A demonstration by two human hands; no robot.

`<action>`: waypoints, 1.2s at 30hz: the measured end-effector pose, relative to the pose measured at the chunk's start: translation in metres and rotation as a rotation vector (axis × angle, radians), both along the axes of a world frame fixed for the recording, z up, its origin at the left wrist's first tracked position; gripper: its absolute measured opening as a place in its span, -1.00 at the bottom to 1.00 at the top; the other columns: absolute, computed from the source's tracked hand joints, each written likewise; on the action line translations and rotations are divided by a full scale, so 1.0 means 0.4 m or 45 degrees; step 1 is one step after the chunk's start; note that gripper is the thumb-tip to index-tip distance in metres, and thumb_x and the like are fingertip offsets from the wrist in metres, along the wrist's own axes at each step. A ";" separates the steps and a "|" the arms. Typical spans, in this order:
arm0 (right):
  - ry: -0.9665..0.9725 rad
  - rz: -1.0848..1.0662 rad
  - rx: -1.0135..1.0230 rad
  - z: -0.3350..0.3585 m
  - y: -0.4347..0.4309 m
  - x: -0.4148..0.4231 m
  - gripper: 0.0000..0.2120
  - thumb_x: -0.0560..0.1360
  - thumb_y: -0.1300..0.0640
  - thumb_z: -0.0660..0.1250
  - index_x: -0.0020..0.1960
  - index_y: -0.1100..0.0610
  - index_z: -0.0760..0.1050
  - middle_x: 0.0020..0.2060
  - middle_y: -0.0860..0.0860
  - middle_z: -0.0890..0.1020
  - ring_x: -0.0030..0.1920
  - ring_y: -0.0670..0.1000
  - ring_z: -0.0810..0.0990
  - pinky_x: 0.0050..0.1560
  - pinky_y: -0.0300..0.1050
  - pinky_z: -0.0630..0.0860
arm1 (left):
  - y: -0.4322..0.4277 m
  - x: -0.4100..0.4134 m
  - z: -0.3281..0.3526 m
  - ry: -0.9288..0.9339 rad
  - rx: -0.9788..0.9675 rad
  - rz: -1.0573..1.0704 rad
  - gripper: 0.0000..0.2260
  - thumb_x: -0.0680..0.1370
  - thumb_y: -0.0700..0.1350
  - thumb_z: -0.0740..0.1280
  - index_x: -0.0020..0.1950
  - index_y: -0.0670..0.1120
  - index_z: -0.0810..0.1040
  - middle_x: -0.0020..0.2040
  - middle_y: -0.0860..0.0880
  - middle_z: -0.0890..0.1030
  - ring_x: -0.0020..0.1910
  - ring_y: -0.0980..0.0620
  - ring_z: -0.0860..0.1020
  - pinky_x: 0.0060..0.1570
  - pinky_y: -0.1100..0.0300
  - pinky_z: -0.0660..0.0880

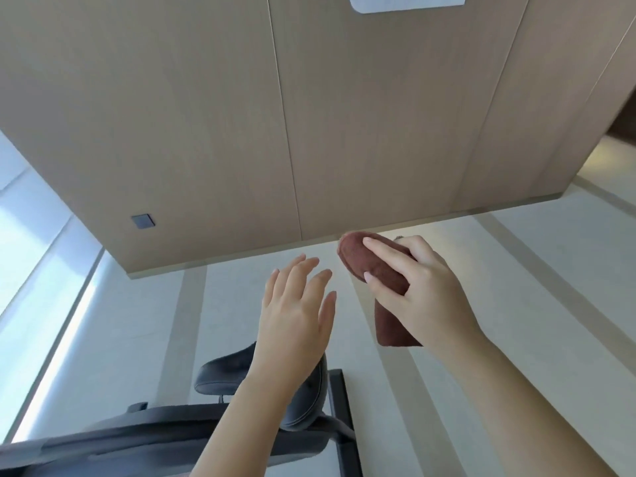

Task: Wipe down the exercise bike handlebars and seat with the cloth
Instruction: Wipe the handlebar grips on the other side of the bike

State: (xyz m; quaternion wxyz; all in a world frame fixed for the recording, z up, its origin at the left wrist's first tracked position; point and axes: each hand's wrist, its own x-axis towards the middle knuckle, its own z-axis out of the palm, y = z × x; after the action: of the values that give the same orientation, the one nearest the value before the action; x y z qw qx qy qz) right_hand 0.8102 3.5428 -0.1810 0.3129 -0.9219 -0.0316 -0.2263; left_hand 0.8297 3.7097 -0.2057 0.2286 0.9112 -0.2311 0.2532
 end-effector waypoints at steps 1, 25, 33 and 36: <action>-0.004 0.013 0.015 -0.003 -0.036 0.032 -0.60 0.44 0.07 0.35 0.27 -0.07 0.46 0.00 -0.01 0.51 -0.01 0.11 0.49 0.00 0.00 0.48 | -0.038 0.025 -0.003 -0.001 -0.006 0.019 -0.81 0.45 -0.26 0.37 0.05 -0.26 0.56 0.10 -0.24 0.57 0.19 -0.24 0.47 0.10 -0.24 0.42; -0.031 0.574 0.006 -0.002 -0.487 0.741 -0.62 0.44 0.03 0.33 0.25 -0.10 0.46 -0.02 -0.07 0.47 -0.02 0.06 0.48 -0.10 -0.02 0.50 | -0.503 0.546 0.014 0.020 0.010 0.625 -0.79 0.41 -0.26 0.41 0.03 -0.23 0.57 0.09 -0.22 0.59 0.19 -0.23 0.48 0.16 -0.25 0.35; -0.033 0.787 -0.011 0.001 -0.249 1.106 -0.62 0.44 0.01 0.33 0.26 -0.11 0.46 0.00 -0.05 0.48 0.01 0.07 0.44 -0.03 -0.09 0.42 | -0.321 0.848 0.005 0.007 -0.054 0.831 -0.78 0.43 -0.27 0.39 0.07 -0.24 0.55 0.11 -0.21 0.57 0.22 -0.21 0.46 0.19 -0.24 0.36; -0.023 0.917 -0.032 0.013 -0.141 1.191 -0.62 0.44 -0.02 0.32 0.26 -0.13 0.45 0.00 -0.06 0.47 0.00 0.08 0.45 -0.01 -0.02 0.46 | -0.229 0.903 0.009 0.000 -0.071 0.950 -0.77 0.44 -0.26 0.38 0.08 -0.23 0.55 0.12 -0.21 0.56 0.23 -0.20 0.45 0.20 -0.24 0.34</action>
State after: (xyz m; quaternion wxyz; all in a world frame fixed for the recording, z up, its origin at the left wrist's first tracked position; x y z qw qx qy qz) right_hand 1.2864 3.4864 -0.1757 0.3608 -0.8534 -0.3599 -0.1093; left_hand 1.1907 3.6183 -0.2023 0.1452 0.9261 0.1236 0.3254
